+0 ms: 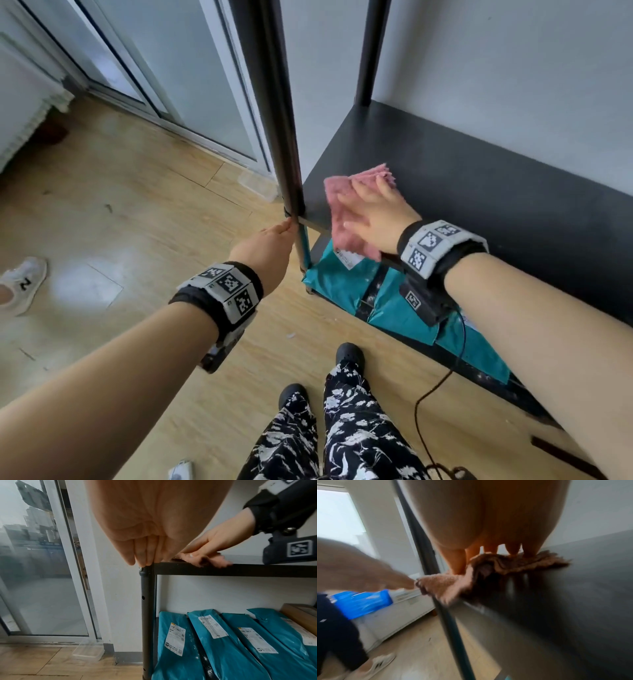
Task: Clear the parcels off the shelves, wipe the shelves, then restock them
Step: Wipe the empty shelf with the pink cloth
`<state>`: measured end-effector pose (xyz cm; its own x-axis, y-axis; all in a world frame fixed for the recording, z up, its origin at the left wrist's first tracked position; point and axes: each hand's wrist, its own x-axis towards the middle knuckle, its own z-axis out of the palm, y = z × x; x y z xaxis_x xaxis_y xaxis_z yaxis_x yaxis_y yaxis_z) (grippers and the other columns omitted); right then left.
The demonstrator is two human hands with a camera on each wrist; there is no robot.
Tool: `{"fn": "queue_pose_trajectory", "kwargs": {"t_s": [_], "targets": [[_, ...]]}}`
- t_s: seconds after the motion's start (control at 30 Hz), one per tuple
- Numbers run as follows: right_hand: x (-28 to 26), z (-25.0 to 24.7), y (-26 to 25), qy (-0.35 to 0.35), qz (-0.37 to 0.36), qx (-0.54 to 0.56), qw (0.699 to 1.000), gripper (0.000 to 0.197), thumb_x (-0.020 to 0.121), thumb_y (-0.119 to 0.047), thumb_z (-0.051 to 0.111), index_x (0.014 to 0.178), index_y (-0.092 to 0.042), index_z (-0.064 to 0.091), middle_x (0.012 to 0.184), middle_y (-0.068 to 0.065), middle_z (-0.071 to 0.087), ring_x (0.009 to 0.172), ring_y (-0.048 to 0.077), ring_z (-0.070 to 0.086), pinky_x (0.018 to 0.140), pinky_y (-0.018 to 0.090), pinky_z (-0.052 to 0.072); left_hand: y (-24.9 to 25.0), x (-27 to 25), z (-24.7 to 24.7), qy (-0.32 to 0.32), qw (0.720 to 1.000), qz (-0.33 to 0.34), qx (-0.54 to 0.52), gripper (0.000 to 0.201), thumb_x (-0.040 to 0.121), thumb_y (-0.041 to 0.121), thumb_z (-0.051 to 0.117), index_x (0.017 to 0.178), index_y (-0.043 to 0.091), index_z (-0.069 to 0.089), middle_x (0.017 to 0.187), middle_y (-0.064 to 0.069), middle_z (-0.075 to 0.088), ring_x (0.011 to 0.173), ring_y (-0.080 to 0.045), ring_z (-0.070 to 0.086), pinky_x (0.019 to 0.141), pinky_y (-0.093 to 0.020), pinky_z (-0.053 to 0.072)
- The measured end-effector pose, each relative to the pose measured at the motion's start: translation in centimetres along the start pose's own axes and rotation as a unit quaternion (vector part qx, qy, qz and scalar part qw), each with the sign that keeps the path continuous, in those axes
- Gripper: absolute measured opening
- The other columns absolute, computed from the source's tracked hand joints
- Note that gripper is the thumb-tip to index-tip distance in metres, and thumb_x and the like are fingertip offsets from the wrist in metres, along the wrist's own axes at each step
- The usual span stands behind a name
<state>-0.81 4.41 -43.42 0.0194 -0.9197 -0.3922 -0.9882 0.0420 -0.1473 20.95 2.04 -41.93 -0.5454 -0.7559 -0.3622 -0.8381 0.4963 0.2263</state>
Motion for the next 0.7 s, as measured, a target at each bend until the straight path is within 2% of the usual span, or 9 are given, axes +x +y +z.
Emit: {"fn": "queue_pose_trajectory", "kwargs": {"t_s": [0.07, 0.13, 0.23, 0.3, 0.4, 0.53, 0.6, 0.67, 0.7], "targets": [[2.1, -0.9, 0.0, -0.02, 0.06, 0.032, 0.997, 0.056, 0.093, -0.048, 0.022, 0.147, -0.04, 0.012, 0.159, -0.007, -0.005, 0.143, 0.037, -0.012, 0.116, 0.053, 0.001, 0.1, -0.1, 0.0, 0.001, 1.0, -0.002, -0.006, 0.061, 0.095, 0.002, 0.032, 0.15, 0.021, 0.014, 0.157, 0.009, 0.016, 0.137, -0.016, 0.034, 0.103, -0.032, 0.039], [3.7, -1.3, -1.7, -0.021, 0.084, 0.041, 0.995, 0.054, 0.095, -0.046, 0.024, 0.147, -0.042, 0.008, 0.158, -0.007, -0.007, 0.141, 0.041, -0.015, 0.115, 0.055, -0.001, 0.1, -0.2, 0.1, 0.005, 1.0, -0.003, -0.014, 0.061, 0.096, 0.002, 0.032, 0.15, 0.021, 0.014, 0.157, 0.009, 0.015, 0.137, -0.016, 0.033, 0.103, -0.031, 0.039], [3.7, -1.6, -5.0, -0.015, 0.039, 0.032, 0.999, 0.054, 0.096, -0.045, 0.031, 0.145, -0.044, 0.009, 0.158, -0.006, -0.008, 0.14, 0.044, -0.017, 0.115, 0.058, -0.001, 0.1, -0.3, 0.0, 0.006, 1.0, -0.012, -0.025, 0.059, 0.096, 0.003, 0.033, 0.15, 0.022, 0.017, 0.156, 0.011, 0.016, 0.136, -0.015, 0.034, 0.102, -0.03, 0.039], [2.9, -0.9, -5.9, -0.006, -0.001, 0.034, 0.999, 0.049, 0.097, -0.045, 0.028, 0.144, -0.045, 0.016, 0.159, -0.006, -0.006, 0.141, 0.042, -0.017, 0.114, 0.056, -0.004, 0.1, -0.3, 0.0, 0.01, 1.0, -0.009, -0.026, 0.056, 0.096, 0.004, 0.034, 0.148, 0.021, 0.022, 0.155, 0.009, 0.021, 0.135, -0.016, 0.037, 0.101, -0.033, 0.04], [1.4, -0.2, -4.9, 0.021, -0.04, 0.014, 0.999, 0.048, 0.099, -0.041, 0.026, 0.146, -0.043, 0.015, 0.159, -0.008, -0.001, 0.143, 0.037, -0.014, 0.115, 0.051, -0.002, 0.3, -0.1, -0.2, 0.007, 1.0, -0.011, -0.019, 0.054, 0.096, 0.006, 0.034, 0.148, 0.02, 0.024, 0.154, 0.007, 0.025, 0.134, -0.017, 0.038, 0.101, -0.033, 0.04], [2.1, -0.6, -1.8, 0.0, -0.061, -0.018, 0.998, 0.055, 0.097, -0.046, 0.033, 0.148, -0.039, 0.013, 0.159, -0.008, 0.0, 0.144, 0.036, -0.008, 0.117, 0.049, 0.004, 1.2, 0.4, -0.8, 0.011, 1.0, -0.008, -0.013, 0.054, 0.096, 0.007, 0.036, 0.147, 0.019, 0.026, 0.152, 0.005, 0.029, 0.131, -0.02, 0.042, 0.1, -0.036, 0.043], [3.2, -1.6, -0.5, -0.008, -0.056, -0.052, 0.997, 0.057, 0.096, -0.047, 0.028, 0.149, -0.034, 0.013, 0.159, -0.002, 0.001, 0.143, 0.038, -0.006, 0.117, 0.053, 0.005, 2.0, 0.8, -1.0, 0.02, 1.0, 0.005, -0.01, 0.054, 0.095, 0.008, 0.037, 0.147, 0.019, 0.027, 0.152, 0.006, 0.029, 0.131, -0.019, 0.041, 0.1, -0.038, 0.044], [4.5, -2.7, 1.0, -0.015, -0.062, -0.124, 0.99, 0.063, 0.091, -0.044, 0.016, 0.149, -0.022, 0.018, 0.159, 0.007, 0.002, 0.144, 0.036, -0.004, 0.115, 0.057, 0.003, 3.1, 1.3, -1.1, 0.026, 0.999, 0.024, -0.008, 0.053, 0.097, 0.009, 0.037, 0.147, 0.02, 0.026, 0.153, 0.007, 0.026, 0.135, -0.018, 0.035, 0.103, -0.036, 0.04], [5.2, -3.2, 2.0, -0.021, -0.057, -0.14, 0.988, 0.064, 0.09, -0.043, 0.016, 0.149, -0.017, 0.019, 0.159, 0.01, 0.002, 0.145, 0.035, -0.004, 0.114, 0.058, 0.0, 3.6, 1.7, -1.2, 0.024, 0.999, 0.031, -0.007, 0.052, 0.097, 0.011, 0.037, 0.147, 0.019, 0.026, 0.154, 0.006, 0.024, 0.137, -0.018, 0.033, 0.105, -0.036, 0.038]]}}
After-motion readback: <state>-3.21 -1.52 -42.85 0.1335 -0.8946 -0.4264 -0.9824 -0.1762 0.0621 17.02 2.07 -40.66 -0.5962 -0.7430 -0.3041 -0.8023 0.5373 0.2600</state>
